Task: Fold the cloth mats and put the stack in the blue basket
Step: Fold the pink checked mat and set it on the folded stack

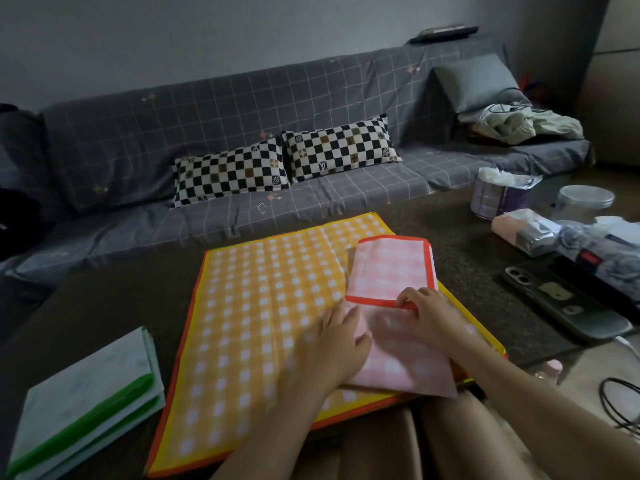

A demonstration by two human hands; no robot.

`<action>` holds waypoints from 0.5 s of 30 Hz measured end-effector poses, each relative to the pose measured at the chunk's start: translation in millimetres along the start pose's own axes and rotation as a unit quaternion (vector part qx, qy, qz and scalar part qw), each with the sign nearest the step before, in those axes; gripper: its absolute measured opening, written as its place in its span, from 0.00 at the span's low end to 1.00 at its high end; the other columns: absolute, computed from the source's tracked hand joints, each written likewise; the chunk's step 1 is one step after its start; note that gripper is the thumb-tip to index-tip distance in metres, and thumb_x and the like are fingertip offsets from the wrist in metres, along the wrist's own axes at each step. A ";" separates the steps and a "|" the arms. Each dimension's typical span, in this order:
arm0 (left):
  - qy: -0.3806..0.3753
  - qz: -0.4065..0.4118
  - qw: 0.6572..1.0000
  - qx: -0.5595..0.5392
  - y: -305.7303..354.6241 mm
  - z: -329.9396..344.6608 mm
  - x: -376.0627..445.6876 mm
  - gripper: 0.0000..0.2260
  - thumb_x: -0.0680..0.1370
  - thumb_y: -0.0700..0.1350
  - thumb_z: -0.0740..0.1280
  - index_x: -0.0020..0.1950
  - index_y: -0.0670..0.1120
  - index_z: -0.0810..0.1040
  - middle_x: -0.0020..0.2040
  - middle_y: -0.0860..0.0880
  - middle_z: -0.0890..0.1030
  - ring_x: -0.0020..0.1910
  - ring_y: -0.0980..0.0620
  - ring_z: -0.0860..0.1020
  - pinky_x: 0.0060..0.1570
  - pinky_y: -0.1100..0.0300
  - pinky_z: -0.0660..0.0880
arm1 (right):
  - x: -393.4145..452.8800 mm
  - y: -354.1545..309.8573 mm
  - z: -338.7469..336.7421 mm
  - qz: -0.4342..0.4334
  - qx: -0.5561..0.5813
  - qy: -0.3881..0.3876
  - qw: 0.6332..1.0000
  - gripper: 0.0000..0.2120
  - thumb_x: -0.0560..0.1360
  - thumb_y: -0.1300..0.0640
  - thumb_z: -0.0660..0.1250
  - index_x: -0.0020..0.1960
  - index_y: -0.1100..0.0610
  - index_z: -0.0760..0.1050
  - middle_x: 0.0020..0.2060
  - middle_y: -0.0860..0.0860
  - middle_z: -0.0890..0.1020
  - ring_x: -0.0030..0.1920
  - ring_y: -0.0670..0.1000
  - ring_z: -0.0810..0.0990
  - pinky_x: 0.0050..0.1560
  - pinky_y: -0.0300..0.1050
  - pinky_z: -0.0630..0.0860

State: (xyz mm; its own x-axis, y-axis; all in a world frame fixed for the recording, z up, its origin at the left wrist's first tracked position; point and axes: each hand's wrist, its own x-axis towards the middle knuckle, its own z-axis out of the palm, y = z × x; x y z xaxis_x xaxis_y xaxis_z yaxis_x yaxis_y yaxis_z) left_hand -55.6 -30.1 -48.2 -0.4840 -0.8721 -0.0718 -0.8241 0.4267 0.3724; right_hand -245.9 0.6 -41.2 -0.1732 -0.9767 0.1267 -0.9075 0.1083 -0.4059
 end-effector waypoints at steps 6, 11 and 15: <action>-0.031 0.015 0.998 0.053 4.1 0.0 5.4 0.28 0.82 0.57 0.48 0.79 0.52 0.42 0.78 0.50 0.36 0.77 0.48 0.39 0.74 0.51 0.43 | 2.7 -0.1 0.9 0.002 -0.009 -0.008 1.000 0.11 0.78 0.58 0.58 0.59 0.48 0.71 0.56 0.50 0.74 0.57 0.50 0.69 0.49 0.40 0.65; -0.027 0.036 0.994 0.104 0.6 5.1 8.6 0.27 0.82 0.57 0.46 0.78 0.51 0.40 0.78 0.47 0.37 0.77 0.48 0.39 0.74 0.53 0.40 | 3.3 0.3 0.7 -0.008 -0.025 -0.007 1.000 0.11 0.78 0.57 0.59 0.58 0.48 0.71 0.57 0.50 0.74 0.57 0.50 0.69 0.49 0.40 0.66; -0.032 0.044 0.990 0.127 -1.8 9.3 11.6 0.27 0.82 0.57 0.44 0.78 0.51 0.40 0.78 0.46 0.38 0.77 0.48 0.38 0.74 0.52 0.38 | 2.3 -4.3 -2.5 -0.003 -0.057 -0.016 0.998 0.11 0.78 0.57 0.57 0.59 0.48 0.70 0.58 0.50 0.73 0.59 0.51 0.69 0.55 0.43 0.68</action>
State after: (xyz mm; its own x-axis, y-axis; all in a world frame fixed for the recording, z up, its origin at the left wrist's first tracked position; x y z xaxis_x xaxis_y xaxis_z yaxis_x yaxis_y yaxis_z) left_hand -62.6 -38.7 -58.3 -0.5688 -0.8151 -0.1101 -0.8210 0.5545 0.1363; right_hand -243.3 -1.6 -36.9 -0.1565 -0.9826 0.1000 -0.9463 0.1202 -0.3001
